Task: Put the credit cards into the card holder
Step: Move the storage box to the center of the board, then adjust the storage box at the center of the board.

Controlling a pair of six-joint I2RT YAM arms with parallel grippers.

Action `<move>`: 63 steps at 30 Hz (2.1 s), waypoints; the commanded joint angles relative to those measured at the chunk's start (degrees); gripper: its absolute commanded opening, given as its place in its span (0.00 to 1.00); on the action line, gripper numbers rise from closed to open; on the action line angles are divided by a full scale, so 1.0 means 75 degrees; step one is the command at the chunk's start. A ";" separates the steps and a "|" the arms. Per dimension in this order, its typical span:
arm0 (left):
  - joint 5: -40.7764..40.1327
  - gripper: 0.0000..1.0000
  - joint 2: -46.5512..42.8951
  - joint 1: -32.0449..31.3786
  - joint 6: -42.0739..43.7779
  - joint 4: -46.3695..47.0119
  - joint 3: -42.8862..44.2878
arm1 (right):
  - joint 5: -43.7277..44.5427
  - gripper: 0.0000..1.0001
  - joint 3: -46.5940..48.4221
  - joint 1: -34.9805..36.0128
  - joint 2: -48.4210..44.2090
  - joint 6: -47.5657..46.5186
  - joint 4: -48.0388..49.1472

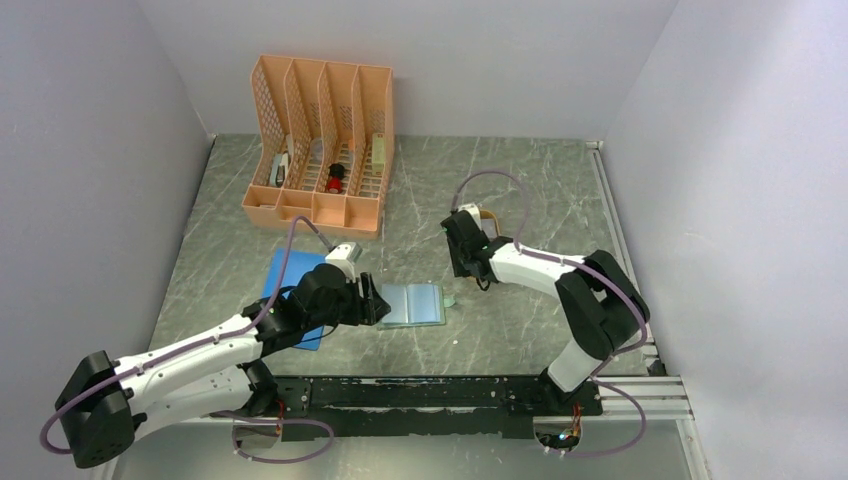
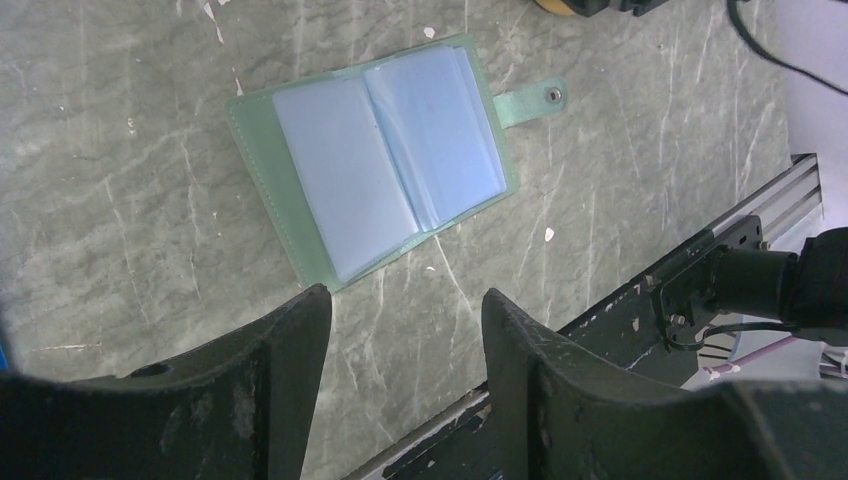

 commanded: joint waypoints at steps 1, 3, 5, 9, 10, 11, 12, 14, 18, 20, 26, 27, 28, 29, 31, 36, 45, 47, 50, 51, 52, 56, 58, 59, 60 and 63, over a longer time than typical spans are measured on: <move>0.0226 0.62 0.0067 0.0047 0.0167 0.0305 0.0117 | 0.0147 0.46 -0.0051 -0.0116 -0.0479 0.0255 -0.0379; 0.0236 0.62 0.0056 0.0047 0.0169 0.0327 0.0110 | 0.0045 0.53 -0.0048 -0.0104 -0.0716 0.0351 -0.0406; 0.0238 0.62 0.0045 0.0052 0.0171 0.0346 0.0100 | -0.0076 0.56 0.0106 -0.0109 -0.0901 0.0497 -0.0464; 0.0227 0.62 0.0043 0.0048 0.0152 0.0358 0.0114 | -0.0172 0.62 0.0807 -0.0116 -0.0809 0.0812 -0.0748; 0.0224 0.62 0.0044 0.0047 0.0141 0.0340 0.0132 | -0.0109 0.63 0.1098 -0.0124 -0.0662 0.0926 -0.0904; 0.0201 0.62 0.0029 0.0047 0.0126 0.0311 0.0140 | 0.0008 0.63 0.1385 -0.0129 -0.0490 0.1038 -0.1098; 0.0178 0.62 0.0013 0.0047 0.0119 0.0287 0.0151 | 0.0103 0.63 0.1648 -0.0162 -0.0299 0.1122 -0.1251; 0.0142 0.62 -0.0028 0.0050 0.0115 0.0245 0.0158 | 0.0131 0.61 0.2079 -0.0297 0.0036 0.1172 -0.1377; 0.0096 0.62 -0.0050 0.0056 0.0151 0.0132 0.0208 | 0.0148 0.57 0.2720 -0.0383 0.0726 0.0971 -0.1291; 0.0073 0.62 -0.0059 0.0048 0.0169 0.0069 0.0239 | 0.0277 0.55 0.3020 -0.0388 0.1072 0.0804 -0.1286; -0.0002 0.62 -0.0124 0.0049 0.0246 -0.0096 0.0302 | 0.0327 0.50 0.3552 -0.0653 0.1778 0.0556 -0.1340; -0.0013 0.62 -0.0137 0.0047 0.0254 -0.0118 0.0304 | 0.0327 0.49 0.3600 -0.0687 0.1838 0.0533 -0.1362; -0.0027 0.62 -0.0154 0.0047 0.0265 -0.0142 0.0314 | 0.0329 0.47 0.3640 -0.0703 0.1878 0.0491 -0.1379; -0.0044 0.62 -0.0179 0.0049 0.0268 -0.0151 0.0306 | 0.0329 0.45 0.3668 -0.0711 0.1908 0.0433 -0.1381; -0.0057 0.62 -0.0199 0.0048 0.0268 -0.0152 0.0282 | 0.0295 0.42 0.3693 -0.0712 0.1964 0.0347 -0.1413; -0.0033 0.62 -0.0140 0.0047 0.0253 -0.0078 0.0276 | 0.0197 0.34 0.3626 -0.0704 0.2001 0.0128 -0.1441; 0.0026 0.61 -0.0140 0.0047 0.0147 0.0059 0.0153 | 0.0021 0.19 0.3473 -0.0559 0.1998 -0.0435 -0.1411; 0.0028 0.62 -0.0163 0.0053 0.0130 0.0049 0.0142 | -0.0046 0.16 0.3451 -0.0529 0.1976 -0.0523 -0.1372; 0.0032 0.62 -0.0228 0.0047 0.0106 0.0036 0.0098 | -0.0131 0.11 0.3476 -0.0406 0.2007 -0.0793 -0.1357; 0.0035 0.62 -0.0236 0.0049 0.0090 0.0036 0.0086 | -0.0150 0.10 0.3471 -0.0331 0.2016 -0.0885 -0.1332; 0.0036 0.62 -0.0237 0.0047 0.0085 0.0042 0.0077 | -0.0195 0.09 0.3458 -0.0265 0.2027 -0.0975 -0.1336; 0.0060 0.62 -0.0229 0.0050 0.0071 0.0050 0.0041 | -0.0202 0.07 0.3341 0.0046 0.1962 -0.1267 -0.1293; 0.0071 0.61 -0.0233 0.0047 0.0069 0.0070 0.0035 | -0.0277 0.07 0.3254 0.0144 0.1907 -0.1332 -0.1328; 0.0080 0.62 -0.0231 0.0056 0.0066 0.0080 0.0031 | -0.0303 0.07 0.3191 0.0158 0.1861 -0.1342 -0.1343; 0.0082 0.62 -0.0222 0.0050 0.0064 0.0085 0.0035 | -0.0365 0.06 0.3121 0.0184 0.1780 -0.1340 -0.1349; 0.0095 0.62 -0.0210 0.0048 0.0068 0.0110 0.0006 | -0.0520 0.07 0.2831 0.0309 0.1468 -0.1332 -0.1352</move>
